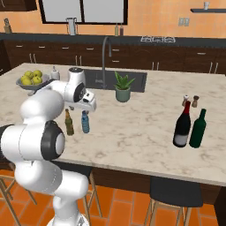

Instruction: Move the plastic bottles in the middle to the plastics group, and the glass bottles in the middle to the glass group.

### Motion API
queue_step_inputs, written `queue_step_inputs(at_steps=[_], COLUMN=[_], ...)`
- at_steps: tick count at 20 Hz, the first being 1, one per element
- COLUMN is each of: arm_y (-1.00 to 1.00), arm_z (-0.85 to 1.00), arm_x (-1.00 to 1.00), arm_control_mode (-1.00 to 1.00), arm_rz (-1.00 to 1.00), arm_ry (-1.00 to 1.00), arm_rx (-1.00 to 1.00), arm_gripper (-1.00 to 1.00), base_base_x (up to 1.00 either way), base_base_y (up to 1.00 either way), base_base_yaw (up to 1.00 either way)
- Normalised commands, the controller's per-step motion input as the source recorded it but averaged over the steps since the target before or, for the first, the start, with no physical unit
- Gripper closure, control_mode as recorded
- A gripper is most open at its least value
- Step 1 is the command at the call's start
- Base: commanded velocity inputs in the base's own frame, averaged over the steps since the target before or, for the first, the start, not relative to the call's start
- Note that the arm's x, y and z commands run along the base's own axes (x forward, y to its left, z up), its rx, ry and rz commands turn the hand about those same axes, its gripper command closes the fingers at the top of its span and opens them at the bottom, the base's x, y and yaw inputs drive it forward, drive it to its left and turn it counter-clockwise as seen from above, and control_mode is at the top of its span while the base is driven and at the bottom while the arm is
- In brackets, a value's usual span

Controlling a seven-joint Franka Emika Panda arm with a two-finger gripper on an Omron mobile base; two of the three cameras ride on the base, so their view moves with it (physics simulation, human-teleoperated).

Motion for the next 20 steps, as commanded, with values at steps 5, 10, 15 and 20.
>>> queue_step_inputs(at_steps=[5,10,15,20], arm_y=[0.0,0.0,0.0,0.0], arm_z=[-0.24,-0.25,-0.27,-0.24], arm_x=[0.26,0.31,0.35,0.34], arm_control_mode=[-1.0,-1.0,-1.0,-1.0], arm_rz=[-0.07,-0.06,-0.05,-0.03], arm_ry=[0.04,0.05,0.07,0.08], arm_rx=[-0.02,-0.03,0.0,0.0], arm_gripper=[-1.0,-1.0,-1.0,-1.0], base_base_x=[0.0,0.0,0.0,0.0], base_base_y=[0.0,0.0,0.0,0.0], base_base_yaw=[0.0,0.0,0.0,0.0])
